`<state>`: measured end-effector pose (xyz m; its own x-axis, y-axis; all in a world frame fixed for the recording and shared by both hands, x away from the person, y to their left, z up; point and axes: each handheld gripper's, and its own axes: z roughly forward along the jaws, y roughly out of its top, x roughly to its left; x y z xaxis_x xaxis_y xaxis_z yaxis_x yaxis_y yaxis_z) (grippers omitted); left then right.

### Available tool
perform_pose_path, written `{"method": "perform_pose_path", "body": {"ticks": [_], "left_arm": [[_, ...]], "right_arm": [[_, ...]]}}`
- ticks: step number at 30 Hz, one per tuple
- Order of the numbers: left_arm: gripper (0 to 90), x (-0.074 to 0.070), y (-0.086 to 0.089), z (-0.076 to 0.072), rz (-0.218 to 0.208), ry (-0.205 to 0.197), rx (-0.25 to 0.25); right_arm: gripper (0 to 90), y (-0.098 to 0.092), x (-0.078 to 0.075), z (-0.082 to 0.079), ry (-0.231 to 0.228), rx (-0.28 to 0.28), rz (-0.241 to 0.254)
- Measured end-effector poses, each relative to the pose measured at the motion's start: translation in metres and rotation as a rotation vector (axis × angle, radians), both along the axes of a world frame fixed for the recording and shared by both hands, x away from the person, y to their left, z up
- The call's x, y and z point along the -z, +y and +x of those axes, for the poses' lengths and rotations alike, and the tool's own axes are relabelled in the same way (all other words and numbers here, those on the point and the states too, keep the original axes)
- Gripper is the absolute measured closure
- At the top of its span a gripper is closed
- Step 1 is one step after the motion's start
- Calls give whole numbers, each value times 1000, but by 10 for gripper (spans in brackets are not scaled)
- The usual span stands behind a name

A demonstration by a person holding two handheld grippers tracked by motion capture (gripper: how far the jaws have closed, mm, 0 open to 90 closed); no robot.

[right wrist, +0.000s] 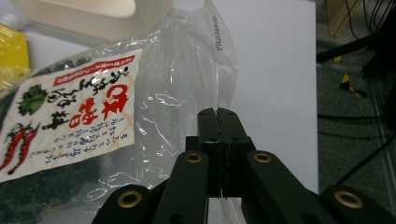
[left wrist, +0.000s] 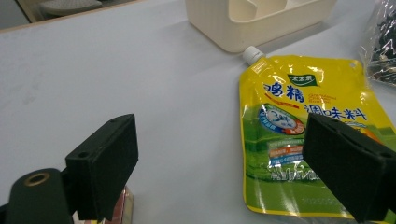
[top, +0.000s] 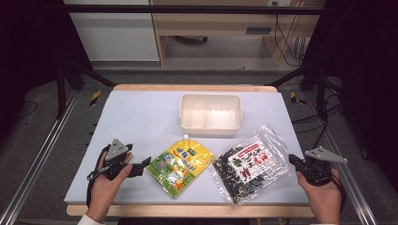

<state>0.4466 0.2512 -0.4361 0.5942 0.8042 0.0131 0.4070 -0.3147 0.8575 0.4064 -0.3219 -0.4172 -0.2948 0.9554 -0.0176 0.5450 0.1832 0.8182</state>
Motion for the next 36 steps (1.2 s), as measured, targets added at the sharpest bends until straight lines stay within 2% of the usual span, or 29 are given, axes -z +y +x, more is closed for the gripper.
{"method": "perform_pose_path", "body": {"ticks": [2, 3, 5, 6, 8, 9, 10, 11, 12, 14, 16, 19, 21, 23, 25, 26, 28, 33, 35, 36], "left_arm": [[101, -2, -4, 1, -1, 2, 19], [101, -6, -8, 3, 4, 0, 34], [101, -8, -10, 4, 5, 3, 41], [101, -10, -12, 5, 8, 1, 52], [101, -16, -17, 6, 13, 8, 74], [101, -18, -18, 6, 17, 8, 81], [101, -22, -20, 6, 27, 7, 92], [101, -25, -22, 7, 38, 6, 104], [101, -29, -24, 7, 45, 3, 113], [101, -38, -27, 9, 63, 3, 144], [101, -47, -30, 12, 78, -3, 165], [101, -62, -36, 14, 121, -17, 208], [101, -70, -38, 16, 135, -21, 227], [101, -78, -42, 18, 153, -21, 248], [100, -91, -48, 21, 194, -26, 279], [99, -91, -48, 21, 194, -26, 279], [97, -100, -52, 23, 199, -26, 305], [74, -121, -66, 26, 253, -43, 352], [74, -130, -72, 29, 251, -56, 365], [74, -130, -72, 29, 251, -56, 365]], "right_arm": [[897, 0, -14, 3, -19, -25, -15], [897, 1, -29, 8, -29, -51, -43], [897, 6, -44, 15, -40, -85, -78], [897, 6, -44, 15, -40, -85, -78], [897, 13, -59, 21, -43, -123, -105], [897, 21, -74, 27, -55, -162, -139], [897, 25, -82, 29, -58, -178, -151], [897, 30, -88, 31, -68, -199, -168], [897, 30, -88, 31, -68, -199, -168], [897, 44, -105, 37, -83, -248, -219], [897, 53, -113, 39, -94, -280, -249], [897, 61, -121, 40, -109, -313, -270], [897, 71, -129, 41, -130, -357, -306], [897, 77, -133, 42, -139, -380, -320], [897, 82, -136, 43, -138, -395, -331], [897, 84, -137, 44, -138, -401, -337], [896, 86, -139, 45, -140, -408, -340], [896, 98, -147, 43, -163, -457, -361], [896, 104, -150, 42, -172, -479, -377], [896, 104, -150, 42, -172, -479, -377]]}}
